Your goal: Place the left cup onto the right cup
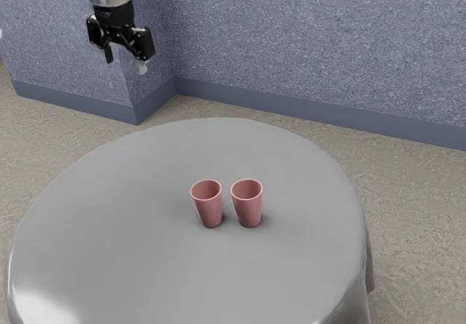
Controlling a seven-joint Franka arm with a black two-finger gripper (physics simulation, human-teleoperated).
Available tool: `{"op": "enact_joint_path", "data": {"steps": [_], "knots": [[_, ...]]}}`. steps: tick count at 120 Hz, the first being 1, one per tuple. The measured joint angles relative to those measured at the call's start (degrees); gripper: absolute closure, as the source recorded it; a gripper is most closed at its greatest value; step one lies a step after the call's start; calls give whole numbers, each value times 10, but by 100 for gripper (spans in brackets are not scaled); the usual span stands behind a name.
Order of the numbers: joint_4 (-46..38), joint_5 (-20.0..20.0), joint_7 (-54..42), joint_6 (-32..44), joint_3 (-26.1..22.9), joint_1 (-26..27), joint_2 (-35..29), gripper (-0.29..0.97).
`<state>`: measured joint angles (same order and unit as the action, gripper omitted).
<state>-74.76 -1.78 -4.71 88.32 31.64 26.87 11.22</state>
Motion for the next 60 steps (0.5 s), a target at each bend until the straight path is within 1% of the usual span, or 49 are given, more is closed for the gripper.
{"op": "enact_joint_path", "data": {"steps": [6, 19, 41, 60], "knots": [[-1, 6, -4, -1, -1, 7, 5, 2], [0, 17, -11, -1, -2, 3, 14, 2], [-11, 25, -23, 1, -4, 3, 32, 1], [-50, 28, -40, 14, -50, -2, 13, 2]]}}
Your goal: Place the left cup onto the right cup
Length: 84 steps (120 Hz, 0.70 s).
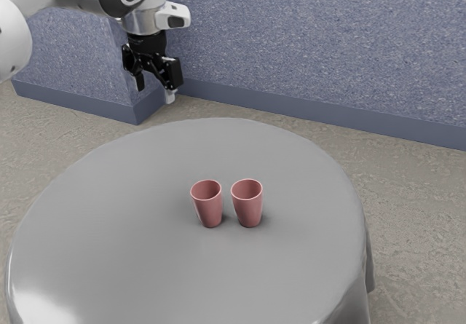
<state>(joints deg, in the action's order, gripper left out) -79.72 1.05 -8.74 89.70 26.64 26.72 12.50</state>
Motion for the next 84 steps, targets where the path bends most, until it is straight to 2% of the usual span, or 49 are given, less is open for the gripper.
{"op": "enact_joint_path", "data": {"steps": [22, 84], "knots": [[-95, 0, -22, 43, -50, -12, -28, 2], [-273, 17, -72, 188, -91, -5, -68, 2]]}}
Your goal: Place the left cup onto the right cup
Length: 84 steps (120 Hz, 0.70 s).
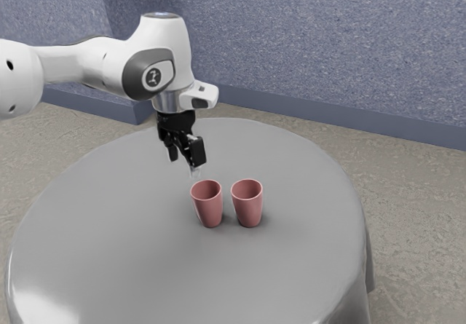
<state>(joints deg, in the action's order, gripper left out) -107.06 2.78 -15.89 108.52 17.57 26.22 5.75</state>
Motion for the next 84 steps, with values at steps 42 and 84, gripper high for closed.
{"op": "enact_joint_path", "data": {"steps": [42, 84], "knots": [[-59, 5, -18, 67, -10, 2, -15, 2], [-98, 17, -28, 134, -10, 2, -3, 2]]}}
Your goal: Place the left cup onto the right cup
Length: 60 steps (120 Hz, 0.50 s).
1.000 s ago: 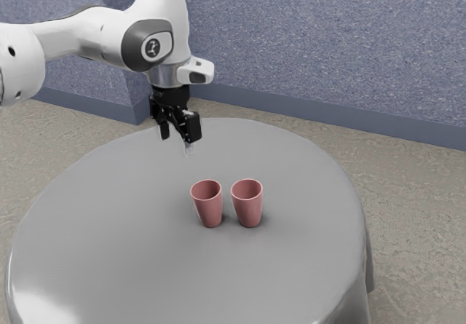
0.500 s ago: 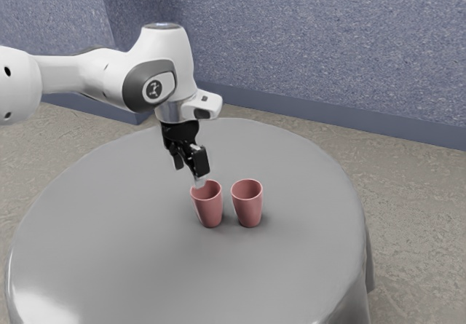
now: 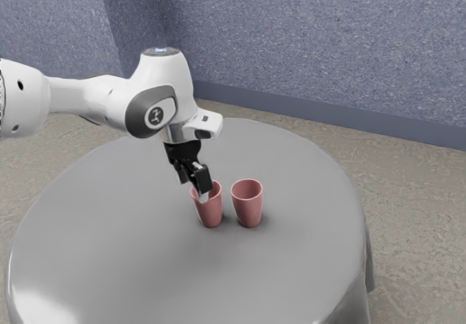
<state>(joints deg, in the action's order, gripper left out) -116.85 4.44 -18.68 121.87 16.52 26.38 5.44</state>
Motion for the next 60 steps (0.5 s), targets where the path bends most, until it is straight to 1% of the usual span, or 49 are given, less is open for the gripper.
{"op": "enact_joint_path", "data": {"steps": [60], "knots": [[-3, 17, -9, 37, 1, -9, 38, 2]]}}
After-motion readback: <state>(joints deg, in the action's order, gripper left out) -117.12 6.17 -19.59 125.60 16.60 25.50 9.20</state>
